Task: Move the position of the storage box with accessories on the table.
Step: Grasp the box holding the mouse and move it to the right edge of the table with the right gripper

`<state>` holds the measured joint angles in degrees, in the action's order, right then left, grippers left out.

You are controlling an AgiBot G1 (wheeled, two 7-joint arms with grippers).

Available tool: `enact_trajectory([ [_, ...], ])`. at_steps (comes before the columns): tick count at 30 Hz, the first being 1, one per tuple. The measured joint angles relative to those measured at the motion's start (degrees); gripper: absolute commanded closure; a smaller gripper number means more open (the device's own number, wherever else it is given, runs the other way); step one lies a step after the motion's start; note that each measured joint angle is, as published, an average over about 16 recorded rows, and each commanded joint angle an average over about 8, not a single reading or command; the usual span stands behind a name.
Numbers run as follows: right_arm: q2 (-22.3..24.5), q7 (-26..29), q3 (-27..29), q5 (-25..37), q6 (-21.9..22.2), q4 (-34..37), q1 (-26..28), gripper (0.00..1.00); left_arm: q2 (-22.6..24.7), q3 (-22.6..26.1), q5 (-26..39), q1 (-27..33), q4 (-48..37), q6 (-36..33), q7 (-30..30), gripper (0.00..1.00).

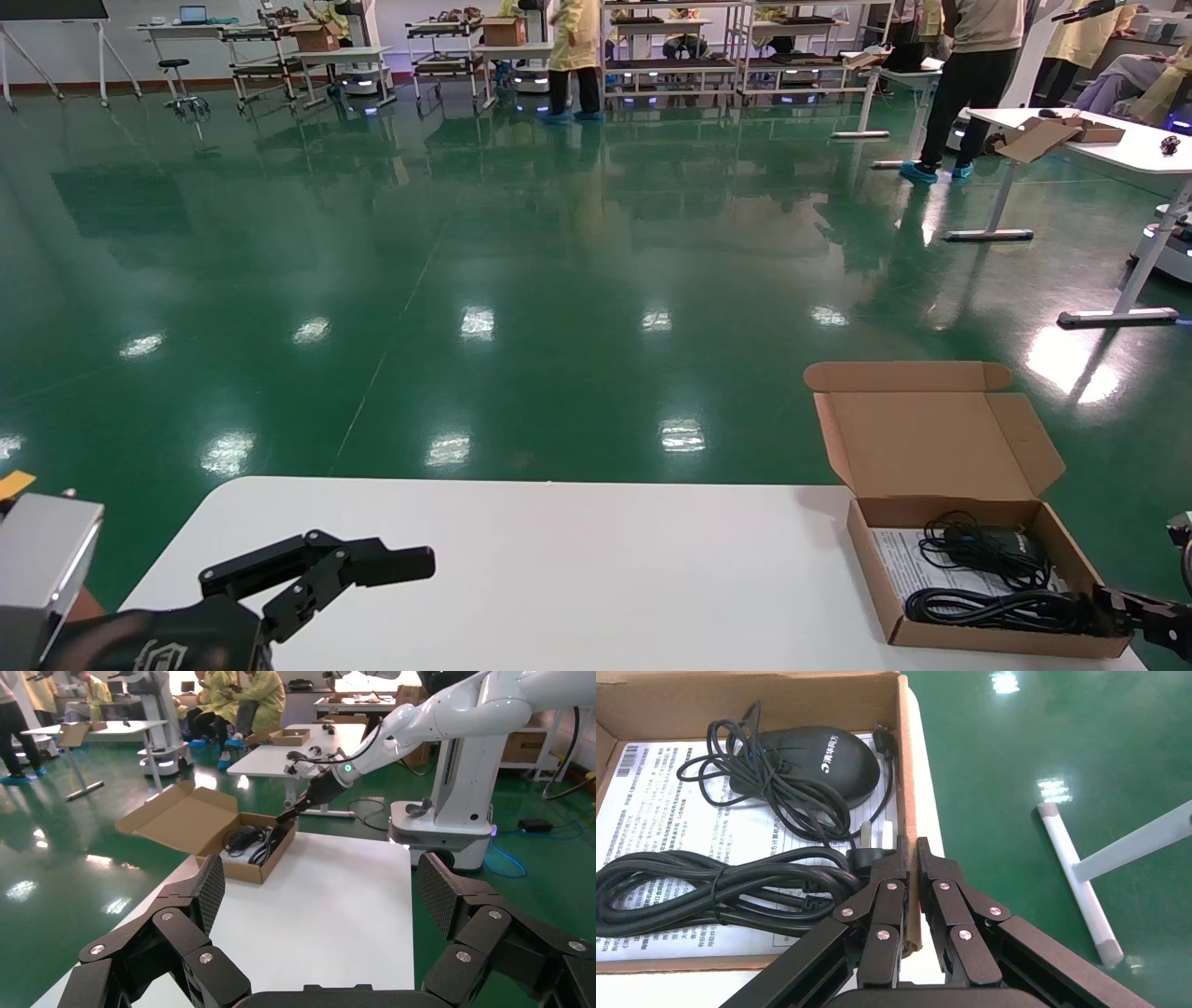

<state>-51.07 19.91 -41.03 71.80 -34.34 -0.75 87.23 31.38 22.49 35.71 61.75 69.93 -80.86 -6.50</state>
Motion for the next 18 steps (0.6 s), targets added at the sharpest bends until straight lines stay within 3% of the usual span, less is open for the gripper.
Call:
enact_trajectory([
  [18,-0.69,-2.10,0.75,-1.06,1.08,-0.10,-0.50,1.00,0.00,0.00,0.00,0.00,0.00,0.00,0.00,0.00],
])
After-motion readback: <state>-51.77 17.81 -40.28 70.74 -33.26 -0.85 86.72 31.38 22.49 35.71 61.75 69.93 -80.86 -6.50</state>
